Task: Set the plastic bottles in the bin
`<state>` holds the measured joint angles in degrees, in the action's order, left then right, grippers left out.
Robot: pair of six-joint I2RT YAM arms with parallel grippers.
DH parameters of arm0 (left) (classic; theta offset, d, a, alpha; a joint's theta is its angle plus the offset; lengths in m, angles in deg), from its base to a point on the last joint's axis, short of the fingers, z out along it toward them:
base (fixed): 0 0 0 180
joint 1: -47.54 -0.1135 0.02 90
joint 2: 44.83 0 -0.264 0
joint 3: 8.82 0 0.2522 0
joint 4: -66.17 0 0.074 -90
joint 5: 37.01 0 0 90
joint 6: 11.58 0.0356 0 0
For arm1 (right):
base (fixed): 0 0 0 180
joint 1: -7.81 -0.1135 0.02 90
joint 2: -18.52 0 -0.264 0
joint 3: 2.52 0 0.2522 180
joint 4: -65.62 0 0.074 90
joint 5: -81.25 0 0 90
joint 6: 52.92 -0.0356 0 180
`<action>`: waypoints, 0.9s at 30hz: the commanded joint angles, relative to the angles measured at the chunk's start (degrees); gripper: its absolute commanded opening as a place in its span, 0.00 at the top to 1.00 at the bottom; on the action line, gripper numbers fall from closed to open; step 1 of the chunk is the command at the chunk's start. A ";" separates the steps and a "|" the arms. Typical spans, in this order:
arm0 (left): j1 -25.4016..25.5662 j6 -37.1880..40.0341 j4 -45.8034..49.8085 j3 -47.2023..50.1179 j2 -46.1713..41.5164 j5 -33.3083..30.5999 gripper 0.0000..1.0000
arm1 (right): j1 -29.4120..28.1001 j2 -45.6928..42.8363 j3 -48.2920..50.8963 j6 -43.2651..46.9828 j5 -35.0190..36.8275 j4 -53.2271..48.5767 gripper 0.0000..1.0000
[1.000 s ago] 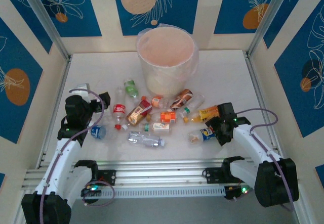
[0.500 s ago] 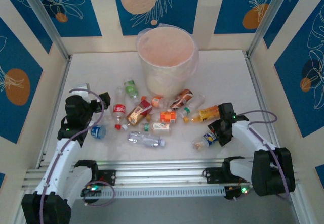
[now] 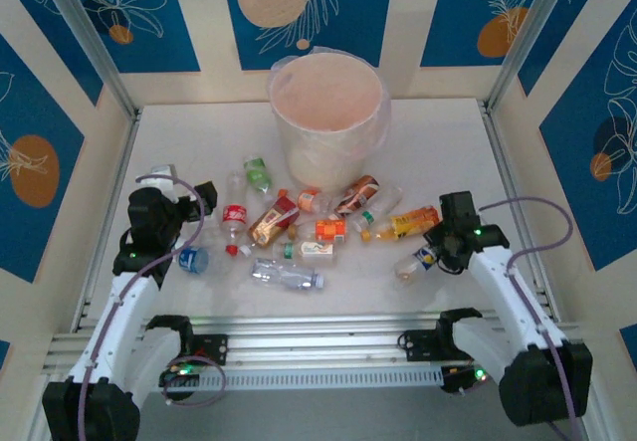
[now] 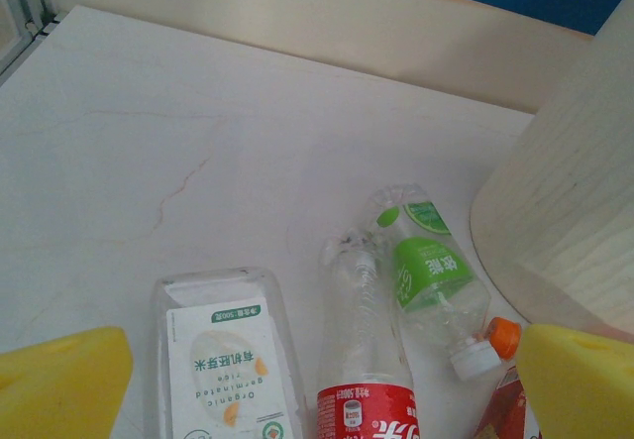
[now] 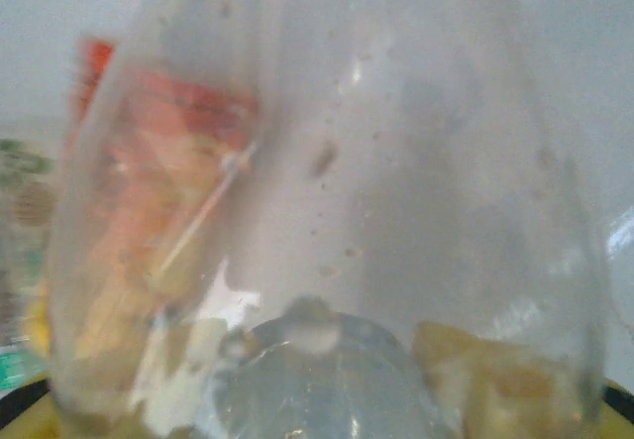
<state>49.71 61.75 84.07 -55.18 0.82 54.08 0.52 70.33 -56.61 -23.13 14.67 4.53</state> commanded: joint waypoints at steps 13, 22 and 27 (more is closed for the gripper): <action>0.55 -2.23 -0.37 -0.92 0.05 3.19 0.01 | -26.50 16.20 -44.05 38.19 31.97 12.79 0.63; 0.55 -2.83 -0.21 -1.30 -1.15 4.27 0.00 | -30.13 35.89 -66.42 63.19 21.76 35.09 0.66; 0.55 -3.35 -0.02 -1.30 -1.60 5.04 0.01 | -30.40 48.83 -81.92 72.76 15.40 39.18 0.65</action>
<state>49.71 59.28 84.05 -55.20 0.23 57.49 -29.38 114.81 -132.15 39.77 34.32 36.99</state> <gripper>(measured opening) 0.995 0.448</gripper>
